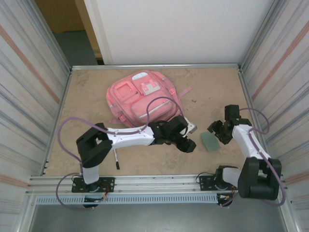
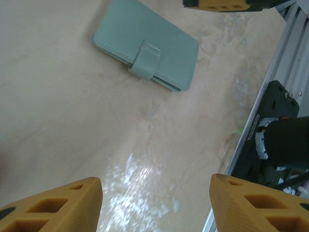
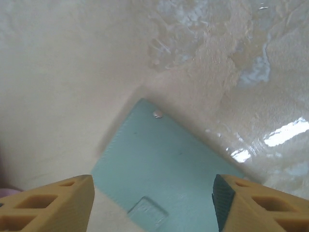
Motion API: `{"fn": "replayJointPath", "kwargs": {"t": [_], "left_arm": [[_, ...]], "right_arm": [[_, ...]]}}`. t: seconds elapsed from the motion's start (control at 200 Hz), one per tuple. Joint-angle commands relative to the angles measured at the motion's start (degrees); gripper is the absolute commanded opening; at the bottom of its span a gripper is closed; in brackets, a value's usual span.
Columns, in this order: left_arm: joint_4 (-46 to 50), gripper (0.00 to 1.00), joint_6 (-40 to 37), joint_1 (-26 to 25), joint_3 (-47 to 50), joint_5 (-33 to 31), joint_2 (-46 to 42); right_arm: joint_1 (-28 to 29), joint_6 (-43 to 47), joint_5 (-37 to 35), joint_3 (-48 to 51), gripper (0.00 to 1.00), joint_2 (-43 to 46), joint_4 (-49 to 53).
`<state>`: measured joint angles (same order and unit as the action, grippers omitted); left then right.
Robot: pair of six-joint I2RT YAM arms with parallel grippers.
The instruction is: Pack books, pencil case, and school supplies into a backpack
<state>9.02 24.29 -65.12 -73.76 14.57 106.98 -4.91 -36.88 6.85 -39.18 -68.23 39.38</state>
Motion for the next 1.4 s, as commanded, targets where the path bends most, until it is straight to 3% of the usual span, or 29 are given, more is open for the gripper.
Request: {"fn": "replayJointPath", "kwargs": {"t": [0.0, 0.155, 0.261, 0.451, 0.521, 0.651, 0.802, 1.082, 1.268, 1.398], "left_arm": [[-0.2, 0.59, 4.7, -0.1, -3.7, 4.1, 3.8], [-0.4, 0.59, 6.5, -0.1, -4.6, 5.7, 6.6], [-0.7, 0.59, 6.7, -0.1, -4.6, 6.1, 6.8], [2.2, 0.59, 6.2, 0.2, -4.7, 4.3, 6.4], [2.7, 0.59, 5.2, 0.3, -4.5, 3.6, 6.3], [3.2, 0.59, 6.4, 0.8, -4.7, 3.9, 6.6], [2.4, 0.57, 9.9, 1.7, -4.5, 5.2, 6.7], [-2.5, 0.54, 16.4, 1.8, -3.0, 9.8, 8.9], [-2.2, 0.53, 16.4, 2.8, -2.8, 10.0, 8.6], [-1.8, 0.53, 16.8, 4.3, -1.1, 9.1, 7.3]], "right_arm": [[-0.9, 5.9, 2.2, -0.3, 0.56, -3.8, 0.6], [0.4, 6.0, 5.2, 0.8, 0.51, -5.4, -0.2], [4.9, 4.3, 5.7, 0.9, 0.51, -5.0, 0.6], [11.8, -1.6, 14.3, 3.3, 0.55, -2.7, 0.2], [10.8, -2.4, 14.4, 3.3, 0.57, 0.3, 0.8], [2.5, 0.2, 13.8, 1.7, 0.61, 4.0, 3.5], [-1.2, 2.2, 10.4, 3.4, 0.62, 1.6, 2.1], [4.2, -1.0, 13.7, 6.8, 0.58, -1.0, 0.6], [8.1, -8.9, 21.3, 9.5, 0.59, 8.5, 0.5], [8.2, -9.1, 19.0, 9.8, 0.61, 15.4, 2.6]]}}
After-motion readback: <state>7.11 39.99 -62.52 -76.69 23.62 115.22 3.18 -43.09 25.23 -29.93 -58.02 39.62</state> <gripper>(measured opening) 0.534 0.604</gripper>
